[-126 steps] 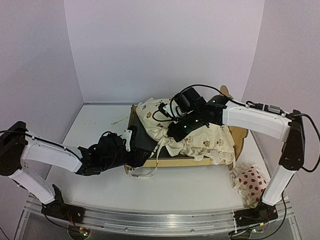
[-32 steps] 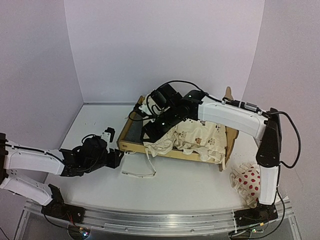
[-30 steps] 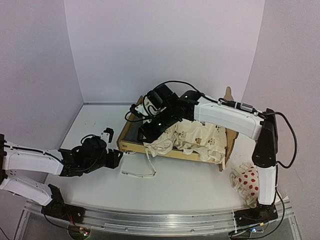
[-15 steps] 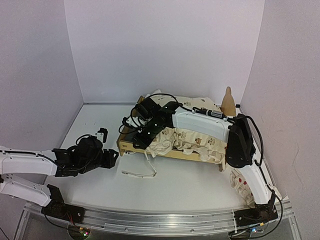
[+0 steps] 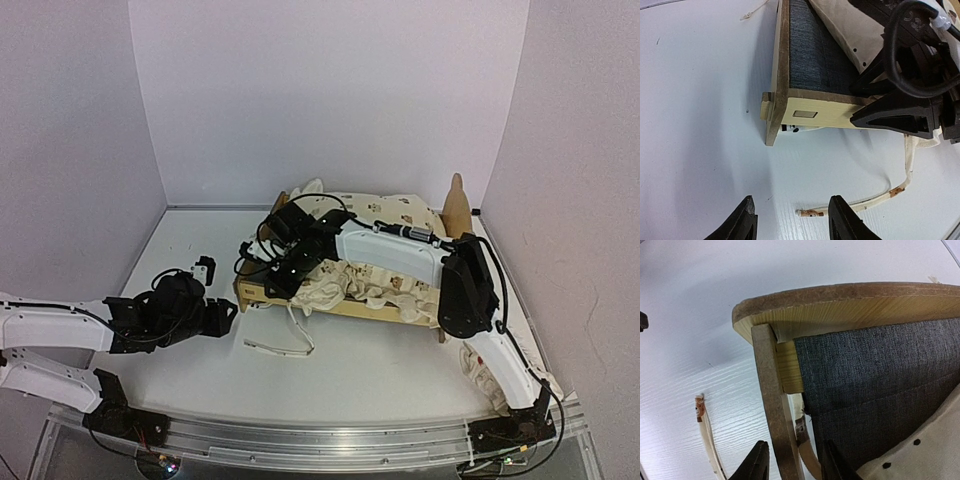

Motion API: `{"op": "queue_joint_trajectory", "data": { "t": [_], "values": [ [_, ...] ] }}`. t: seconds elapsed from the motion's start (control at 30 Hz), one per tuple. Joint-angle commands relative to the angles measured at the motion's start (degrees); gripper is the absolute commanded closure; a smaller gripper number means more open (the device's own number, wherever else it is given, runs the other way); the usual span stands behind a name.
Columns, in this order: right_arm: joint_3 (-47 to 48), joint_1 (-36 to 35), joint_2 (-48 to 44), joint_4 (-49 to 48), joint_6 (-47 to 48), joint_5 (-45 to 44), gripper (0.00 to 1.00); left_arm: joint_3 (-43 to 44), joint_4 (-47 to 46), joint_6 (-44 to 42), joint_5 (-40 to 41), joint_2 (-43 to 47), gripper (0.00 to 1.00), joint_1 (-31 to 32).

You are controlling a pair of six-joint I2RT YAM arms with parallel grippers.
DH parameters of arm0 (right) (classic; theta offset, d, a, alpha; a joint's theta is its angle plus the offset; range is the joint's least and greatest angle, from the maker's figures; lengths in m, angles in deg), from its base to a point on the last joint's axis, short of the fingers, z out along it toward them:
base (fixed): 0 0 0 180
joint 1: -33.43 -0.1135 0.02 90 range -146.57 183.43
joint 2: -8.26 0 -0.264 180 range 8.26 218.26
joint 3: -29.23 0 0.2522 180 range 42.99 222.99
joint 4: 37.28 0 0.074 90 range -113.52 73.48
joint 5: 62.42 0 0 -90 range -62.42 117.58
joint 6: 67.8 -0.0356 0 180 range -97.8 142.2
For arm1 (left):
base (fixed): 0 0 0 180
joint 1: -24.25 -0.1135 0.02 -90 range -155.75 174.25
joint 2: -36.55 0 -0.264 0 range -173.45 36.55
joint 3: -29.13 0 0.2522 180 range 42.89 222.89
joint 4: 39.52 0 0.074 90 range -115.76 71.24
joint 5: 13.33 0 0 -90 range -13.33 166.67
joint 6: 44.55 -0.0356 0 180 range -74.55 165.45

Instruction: Set up the pet bed

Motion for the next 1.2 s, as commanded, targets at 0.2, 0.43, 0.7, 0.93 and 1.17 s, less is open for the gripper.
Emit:
{"op": "queue_joint_trajectory", "data": {
  "t": [0.2,0.43,0.7,0.93,1.17],
  "values": [
    [3.1,0.4,2.2,0.2,0.7,4.5,0.93,-0.3,-2.0,-0.5,-1.4,0.0,0.52,0.0],
    [2.9,0.3,-1.2,-0.5,-0.3,3.9,1.0,-1.1,-6.4,-3.6,-5.1,-0.4,0.53,0.0],
    [1.4,0.4,-6.1,-1.5,-1.6,2.6,1.0,-3.0,-17.4,-12.0,-5.9,-3.4,0.55,0.9],
    [0.8,0.4,-8.3,-2.4,-3.1,1.5,1.0,-5.8,-31.8,-22.0,-5.5,-10.5,0.55,2.7],
    [1.0,0.3,-9.9,-2.5,-3.0,0.3,1.0,-8.6,-41.1,-28.1,-4.2,-14.4,0.54,2.7]
  ]
}}
